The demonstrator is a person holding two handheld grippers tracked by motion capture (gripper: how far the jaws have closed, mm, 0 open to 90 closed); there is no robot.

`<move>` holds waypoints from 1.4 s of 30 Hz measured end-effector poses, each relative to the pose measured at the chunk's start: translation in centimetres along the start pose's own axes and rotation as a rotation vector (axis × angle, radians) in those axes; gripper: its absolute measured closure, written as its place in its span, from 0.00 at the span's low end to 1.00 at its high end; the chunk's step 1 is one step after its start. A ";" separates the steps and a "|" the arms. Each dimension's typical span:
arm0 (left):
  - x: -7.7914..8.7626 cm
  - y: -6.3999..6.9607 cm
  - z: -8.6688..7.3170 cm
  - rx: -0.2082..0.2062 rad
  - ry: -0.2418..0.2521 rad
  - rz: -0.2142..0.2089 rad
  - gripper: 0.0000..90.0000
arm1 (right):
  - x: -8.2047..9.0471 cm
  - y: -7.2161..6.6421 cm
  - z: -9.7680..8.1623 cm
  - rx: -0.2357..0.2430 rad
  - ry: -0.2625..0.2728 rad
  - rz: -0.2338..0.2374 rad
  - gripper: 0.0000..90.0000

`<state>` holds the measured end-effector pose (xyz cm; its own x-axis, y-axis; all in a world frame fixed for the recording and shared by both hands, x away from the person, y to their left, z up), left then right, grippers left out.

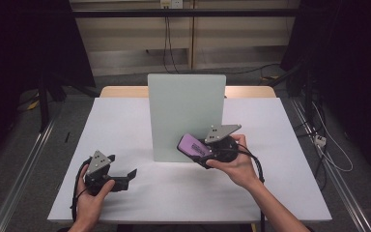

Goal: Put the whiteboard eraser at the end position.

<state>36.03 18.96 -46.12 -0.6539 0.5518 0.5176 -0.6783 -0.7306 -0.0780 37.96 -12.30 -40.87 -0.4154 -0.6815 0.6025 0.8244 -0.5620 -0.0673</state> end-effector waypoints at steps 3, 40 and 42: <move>0.1 0.0 0.1 0.001 0.015 0.008 0.05 | -0.2 -0.4 -0.6 0.006 -0.026 0.023 0.46; 0.1 -0.1 -0.3 0.015 -0.002 -0.005 0.05 | -1.9 -2.8 -2.8 0.057 -0.228 0.167 0.46; 0.2 -0.1 -0.2 0.011 -0.003 -0.003 0.05 | -2.2 -3.1 -3.1 0.063 -0.247 0.173 0.46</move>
<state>35.89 19.25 -46.17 -0.6507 0.5530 0.5203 -0.6766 -0.7333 -0.0668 35.17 -10.50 -44.46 -0.1668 -0.6255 0.7622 0.9003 -0.4119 -0.1410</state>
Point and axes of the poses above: each handheld gripper's, and its own axes: x roughly backward along the jaws, z roughly out of its top, y roughly to its right, the point moved 5 cm from there along -x, roughly forward along the jaws, and after that the axes turned 8 degrees about -x, right-handed, at the moved point
